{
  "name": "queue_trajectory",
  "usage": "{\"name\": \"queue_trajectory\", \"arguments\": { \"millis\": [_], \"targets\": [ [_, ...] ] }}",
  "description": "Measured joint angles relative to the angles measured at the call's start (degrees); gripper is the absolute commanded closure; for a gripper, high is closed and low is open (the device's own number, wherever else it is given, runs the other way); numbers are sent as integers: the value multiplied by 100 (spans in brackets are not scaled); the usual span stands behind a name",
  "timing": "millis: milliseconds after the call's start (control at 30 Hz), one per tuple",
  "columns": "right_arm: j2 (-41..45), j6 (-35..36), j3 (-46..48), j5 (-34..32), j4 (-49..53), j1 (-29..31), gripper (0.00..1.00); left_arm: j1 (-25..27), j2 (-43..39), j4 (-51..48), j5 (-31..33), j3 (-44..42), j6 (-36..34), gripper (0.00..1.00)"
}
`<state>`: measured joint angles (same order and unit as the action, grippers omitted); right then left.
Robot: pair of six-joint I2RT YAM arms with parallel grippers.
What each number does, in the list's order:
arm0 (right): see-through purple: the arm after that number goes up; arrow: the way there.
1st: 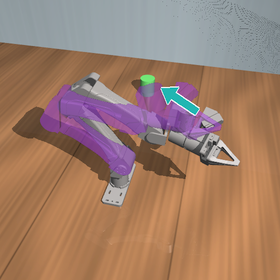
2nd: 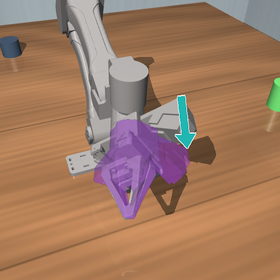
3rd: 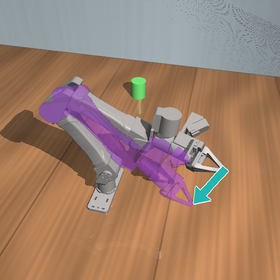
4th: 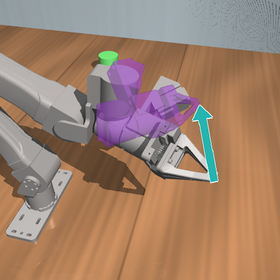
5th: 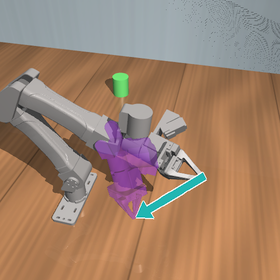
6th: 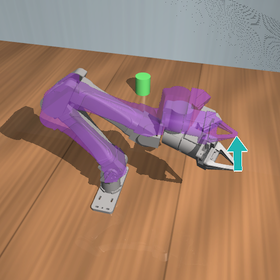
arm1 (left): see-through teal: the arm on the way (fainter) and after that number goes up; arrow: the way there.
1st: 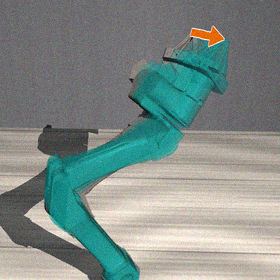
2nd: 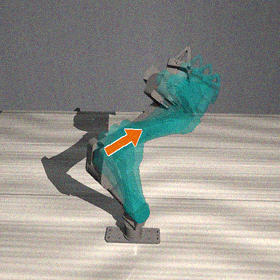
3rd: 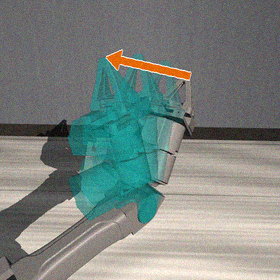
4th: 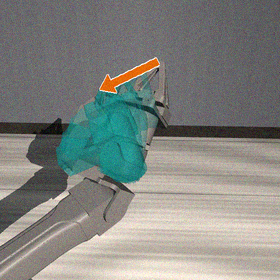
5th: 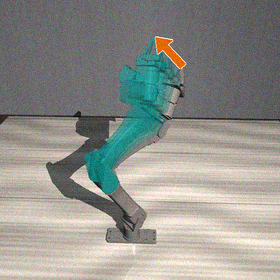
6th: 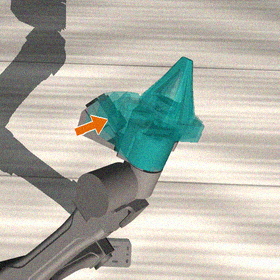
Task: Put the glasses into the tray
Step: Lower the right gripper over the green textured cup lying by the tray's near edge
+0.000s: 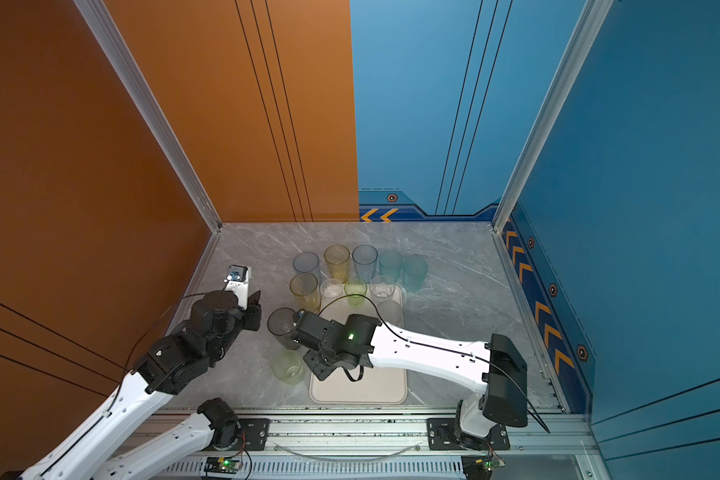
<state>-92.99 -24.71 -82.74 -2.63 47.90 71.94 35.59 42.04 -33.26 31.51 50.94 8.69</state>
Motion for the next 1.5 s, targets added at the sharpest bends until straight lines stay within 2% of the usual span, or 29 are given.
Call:
{"name": "queue_trajectory", "arguments": {
  "millis": [400,1067,1500],
  "targets": [
    [-1200,-184,-1012,-133,271,46,77,-20,-304,4,153,-72,-2,65],
    [-2020,-216,-1720,-164,426,-68,81,-35,-363,7,149,-149,-2,63],
    [-2131,-214,-1825,-85,468,-142,84,-35,-376,31,146,-160,-2,63]
  ]
}}
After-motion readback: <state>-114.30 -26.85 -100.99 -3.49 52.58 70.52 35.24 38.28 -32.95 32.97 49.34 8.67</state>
